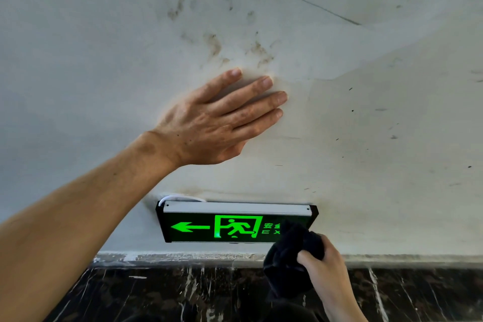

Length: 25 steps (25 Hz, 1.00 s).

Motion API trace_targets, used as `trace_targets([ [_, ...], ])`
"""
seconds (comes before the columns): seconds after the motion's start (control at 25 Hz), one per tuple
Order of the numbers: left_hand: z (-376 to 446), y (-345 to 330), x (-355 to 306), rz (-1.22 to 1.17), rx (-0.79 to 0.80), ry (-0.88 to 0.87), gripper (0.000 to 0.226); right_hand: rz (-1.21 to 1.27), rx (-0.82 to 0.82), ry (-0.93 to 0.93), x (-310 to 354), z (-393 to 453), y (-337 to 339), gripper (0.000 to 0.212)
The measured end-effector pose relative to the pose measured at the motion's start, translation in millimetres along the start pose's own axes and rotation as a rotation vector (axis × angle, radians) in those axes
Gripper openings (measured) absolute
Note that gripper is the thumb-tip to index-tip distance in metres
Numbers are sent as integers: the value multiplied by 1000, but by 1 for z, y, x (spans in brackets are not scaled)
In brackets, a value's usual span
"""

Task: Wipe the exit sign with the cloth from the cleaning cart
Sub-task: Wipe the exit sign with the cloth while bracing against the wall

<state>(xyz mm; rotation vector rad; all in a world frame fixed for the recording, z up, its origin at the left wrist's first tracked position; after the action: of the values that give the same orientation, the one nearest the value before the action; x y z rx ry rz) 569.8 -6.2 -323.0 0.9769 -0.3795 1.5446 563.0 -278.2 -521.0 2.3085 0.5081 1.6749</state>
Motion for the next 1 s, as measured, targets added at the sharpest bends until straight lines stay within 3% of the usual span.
trace_targets([
  [0.2,1,1,0,-3,11,-5,57,509,-44,-47,-22,1,18,45],
  [0.32,1,1,0,-12,18,-7,56,692,-69,-41,-22,4,33,48],
  [0.44,1,1,0,-14,22,-6,55,588,-205,20,-16,11,45,48],
  [0.56,0,1,0,-11,29,-5,55,315,-331,107,-5,20,46,56],
  [0.68,0,0,0,-12,38,-2,55,169,-283,199,1,30,33,66],
  [0.8,0,0,0,-3,30,1,55,178,-194,247,2,35,10,68],
  [1.0,0,-1,-1,-24,15,-3,56,330,-212,186,-9,46,-3,62],
])
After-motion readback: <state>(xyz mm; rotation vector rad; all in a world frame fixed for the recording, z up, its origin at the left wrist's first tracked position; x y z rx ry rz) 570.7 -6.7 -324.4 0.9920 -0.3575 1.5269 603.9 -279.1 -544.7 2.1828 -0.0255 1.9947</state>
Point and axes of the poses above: each hand's wrist, its own z-axis towards the middle knuckle, its own y-axis out of the back of the hand, x = y × z, the point moved 3 cm from there along z, towards the middle knuckle, and after that the axes turned 2 degrees about -x, right-handed, at the moved point
